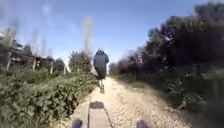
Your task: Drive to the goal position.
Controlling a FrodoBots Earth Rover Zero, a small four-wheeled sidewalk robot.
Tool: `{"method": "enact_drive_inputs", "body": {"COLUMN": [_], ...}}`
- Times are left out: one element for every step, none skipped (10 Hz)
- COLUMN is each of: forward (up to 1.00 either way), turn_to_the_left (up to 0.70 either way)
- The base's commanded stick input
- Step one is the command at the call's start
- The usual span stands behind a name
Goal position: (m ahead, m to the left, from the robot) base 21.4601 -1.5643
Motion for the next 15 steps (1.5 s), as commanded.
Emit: {"method": "enact_drive_inputs", "body": {"forward": [0.70,0.70,0.70,0.70,0.70,0.70,0.70,0.70,0.70,0.70,0.70,0.70,0.70,0.70,0.70], "turn_to_the_left": [-0.31,-0.27,0.00,0.00,0.00,0.00,0.00,0.00,0.00,0.00,0.00,0.00,0.00,0.00,0.00]}}
